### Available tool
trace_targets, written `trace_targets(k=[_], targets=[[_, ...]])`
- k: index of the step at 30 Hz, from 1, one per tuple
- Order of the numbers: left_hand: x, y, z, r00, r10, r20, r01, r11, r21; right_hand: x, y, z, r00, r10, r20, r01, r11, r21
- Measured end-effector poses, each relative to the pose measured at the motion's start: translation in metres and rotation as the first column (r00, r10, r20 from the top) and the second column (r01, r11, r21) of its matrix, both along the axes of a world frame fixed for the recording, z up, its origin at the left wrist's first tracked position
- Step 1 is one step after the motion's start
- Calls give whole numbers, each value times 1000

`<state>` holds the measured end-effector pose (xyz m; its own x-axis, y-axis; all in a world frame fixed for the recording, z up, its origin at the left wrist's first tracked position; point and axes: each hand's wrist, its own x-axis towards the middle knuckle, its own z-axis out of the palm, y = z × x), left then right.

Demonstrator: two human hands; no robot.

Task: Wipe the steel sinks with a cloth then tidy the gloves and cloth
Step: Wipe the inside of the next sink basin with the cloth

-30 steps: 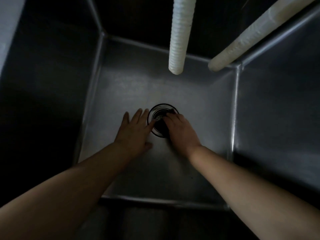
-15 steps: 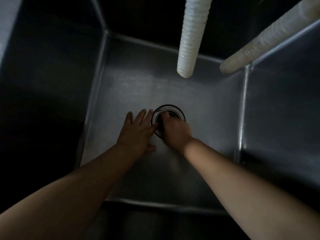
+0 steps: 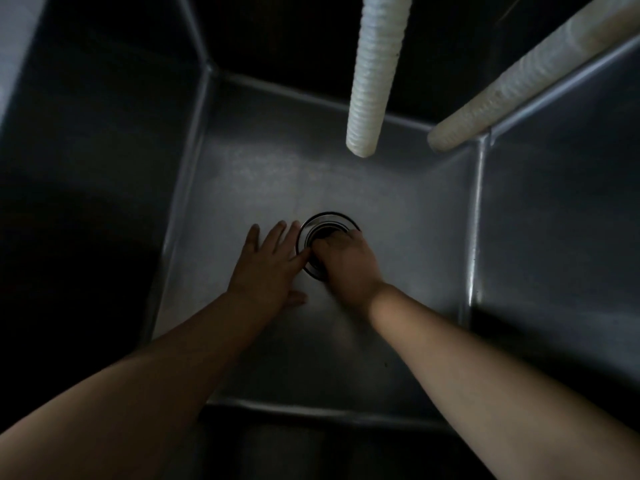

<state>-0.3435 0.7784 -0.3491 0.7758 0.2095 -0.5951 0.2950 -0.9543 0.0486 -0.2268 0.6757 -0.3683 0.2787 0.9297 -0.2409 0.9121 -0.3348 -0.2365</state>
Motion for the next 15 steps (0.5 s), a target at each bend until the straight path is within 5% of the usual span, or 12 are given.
trace_targets(k=[6, 9, 15], targets=[[-1, -1, -4, 1000, -12, 16, 11, 1000, 25, 1, -6, 4, 972, 97, 215, -78, 992, -95], [-1, 0, -4, 1000, -10, 27, 9, 1000, 22, 2, -4, 3, 974, 160, 162, -115, 960, -255], [-1, 1, -3, 1000, -12, 21, 12, 1000, 18, -6, 4, 6, 971, 146, 188, -87, 953, -289]])
